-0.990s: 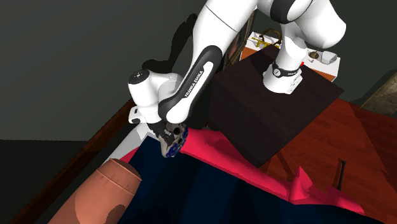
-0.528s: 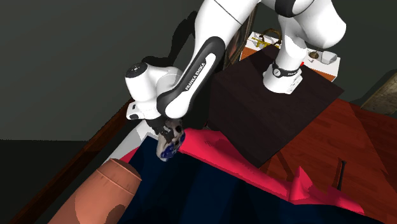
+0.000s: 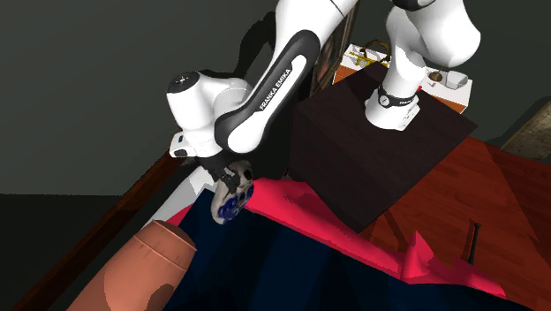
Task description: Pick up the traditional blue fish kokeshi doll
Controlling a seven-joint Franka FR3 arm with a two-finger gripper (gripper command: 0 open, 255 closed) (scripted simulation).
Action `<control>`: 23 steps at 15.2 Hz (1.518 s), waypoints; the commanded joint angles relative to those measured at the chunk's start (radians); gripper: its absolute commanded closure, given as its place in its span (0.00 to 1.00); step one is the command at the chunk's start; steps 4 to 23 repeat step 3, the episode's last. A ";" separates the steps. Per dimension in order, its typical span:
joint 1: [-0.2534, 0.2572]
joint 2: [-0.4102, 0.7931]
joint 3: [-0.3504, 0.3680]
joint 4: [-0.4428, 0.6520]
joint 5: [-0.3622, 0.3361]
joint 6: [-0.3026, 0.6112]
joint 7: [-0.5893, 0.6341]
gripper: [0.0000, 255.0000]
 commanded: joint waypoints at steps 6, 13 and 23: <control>0.003 -0.024 -0.005 -0.001 -0.006 -0.020 0.007 1.00; 0.003 -0.024 -0.005 -0.001 -0.006 -0.020 0.007 1.00; 0.003 -0.024 -0.005 -0.001 -0.006 -0.020 0.007 1.00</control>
